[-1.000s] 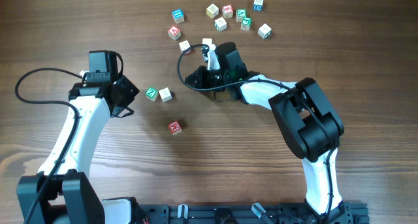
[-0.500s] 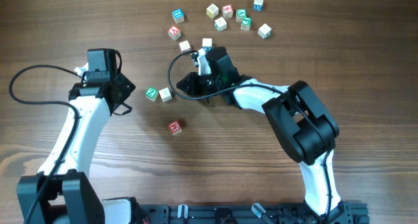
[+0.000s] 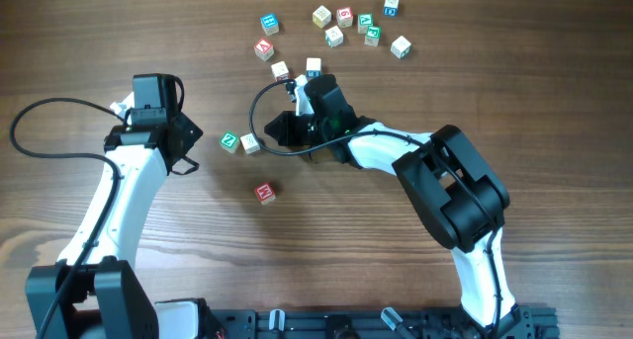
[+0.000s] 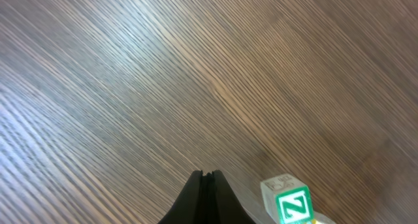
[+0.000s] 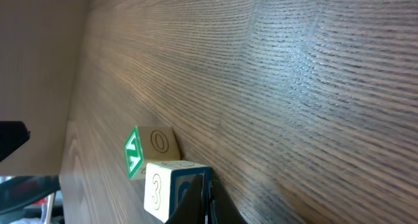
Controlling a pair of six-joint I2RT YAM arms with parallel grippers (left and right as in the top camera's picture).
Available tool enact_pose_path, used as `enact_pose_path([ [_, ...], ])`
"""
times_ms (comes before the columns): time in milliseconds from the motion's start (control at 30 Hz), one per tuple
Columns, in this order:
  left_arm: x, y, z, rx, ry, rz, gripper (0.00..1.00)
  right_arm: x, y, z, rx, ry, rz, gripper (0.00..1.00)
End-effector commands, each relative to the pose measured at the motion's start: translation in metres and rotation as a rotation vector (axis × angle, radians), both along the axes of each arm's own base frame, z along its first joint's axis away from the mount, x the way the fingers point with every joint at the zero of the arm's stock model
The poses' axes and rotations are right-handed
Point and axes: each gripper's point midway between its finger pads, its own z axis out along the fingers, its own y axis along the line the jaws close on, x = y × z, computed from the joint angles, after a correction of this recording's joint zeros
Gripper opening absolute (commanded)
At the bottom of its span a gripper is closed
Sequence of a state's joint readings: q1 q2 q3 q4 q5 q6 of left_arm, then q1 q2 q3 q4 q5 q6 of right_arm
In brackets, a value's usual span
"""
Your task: Form a circle
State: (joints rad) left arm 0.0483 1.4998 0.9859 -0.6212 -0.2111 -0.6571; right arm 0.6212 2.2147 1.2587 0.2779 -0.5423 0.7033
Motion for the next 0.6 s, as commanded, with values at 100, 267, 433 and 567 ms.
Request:
enact_pose_path([
  [100,-0.004,0.02,0.006,0.084,-0.009,0.071,0.04,0.003,-0.005,-0.02,-0.052,0.019,-0.067,0.04],
  [267,-0.011,0.041,-0.015,0.019,0.037,0.179,0.04,0.005,-0.007,-0.021,-0.058,0.014,-0.08,0.05],
  [433,-0.013,0.044,-0.029,-0.032,0.068,0.194,0.04,0.005,-0.007,-0.021,-0.056,0.02,-0.084,0.04],
  [567,-0.013,0.044,-0.029,-0.033,0.069,0.194,0.06,0.002,-0.003,-0.021,-0.052,0.03,-0.082,0.04],
])
